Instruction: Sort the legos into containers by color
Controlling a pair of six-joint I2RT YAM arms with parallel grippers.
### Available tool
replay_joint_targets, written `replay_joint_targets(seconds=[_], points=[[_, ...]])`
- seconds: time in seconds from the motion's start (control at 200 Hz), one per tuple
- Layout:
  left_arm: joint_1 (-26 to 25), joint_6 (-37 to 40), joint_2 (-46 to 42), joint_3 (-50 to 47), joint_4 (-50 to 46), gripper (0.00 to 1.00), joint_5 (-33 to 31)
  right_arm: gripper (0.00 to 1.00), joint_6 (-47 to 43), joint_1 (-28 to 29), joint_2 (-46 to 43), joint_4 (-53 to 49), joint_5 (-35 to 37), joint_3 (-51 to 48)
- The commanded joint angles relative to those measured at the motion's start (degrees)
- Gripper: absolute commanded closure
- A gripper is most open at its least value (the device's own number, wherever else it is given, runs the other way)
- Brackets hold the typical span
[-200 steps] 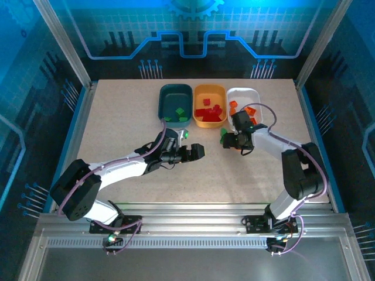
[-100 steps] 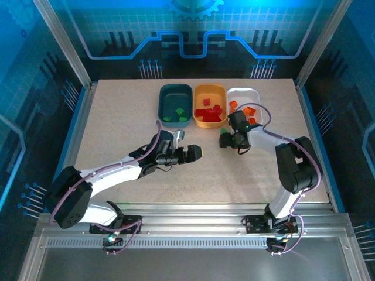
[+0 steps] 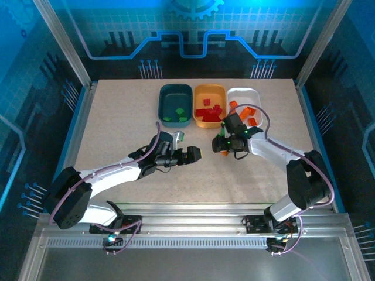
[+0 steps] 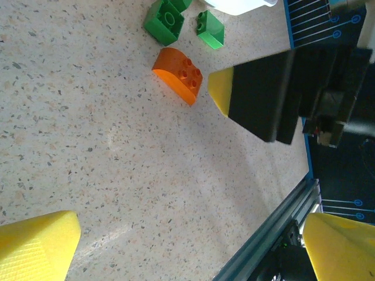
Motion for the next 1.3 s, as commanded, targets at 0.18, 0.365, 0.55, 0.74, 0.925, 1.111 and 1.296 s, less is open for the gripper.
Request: replay_joint_targets(seconds=[0.18, 0.365, 0.55, 0.74, 0.925, 1.111, 1.296], points=[[-0.06, 0.21, -1.82, -0.23, -1.67, 0.01, -0.62, 0.26, -6.17, -0.35, 13.17, -1.89, 3.00, 6.60], [0.09, 1.47, -3.27, -0.57, -3.72, 0.01, -1.88, 0.29, -6.04, 2.75, 14.98, -2.84, 6.97, 6.85], [0.08, 1.06, -3.01, -0.57, -3.36, 0.01, -1.81, 0.49, -4.93, 5.14, 16.20, -3.06, 8.46, 6.07], [0.03, 1.61, -4.01, -0.60, -5.16, 0.01, -2.76, 0.62, -5.50, 7.43, 10.32, -3.35, 11.37, 4.51], [0.07, 1.30, -5.06, -0.73, -6.33, 0.01, -3.51, 0.68, -5.45, 8.06, 3.85, -2.46, 9.96, 3.12], [0.10, 1.00, -5.96, -1.89, -6.85, 0.01, -4.36, 0.69, -5.19, 7.31, -1.18, -3.63, 10.06, 5.23], [-0.30, 1.09, -2.83, 0.08, -8.30, 0.01, -4.94, 0.69, -0.97, -1.21, 1.03, -2.31, 12.92, 10.18]])
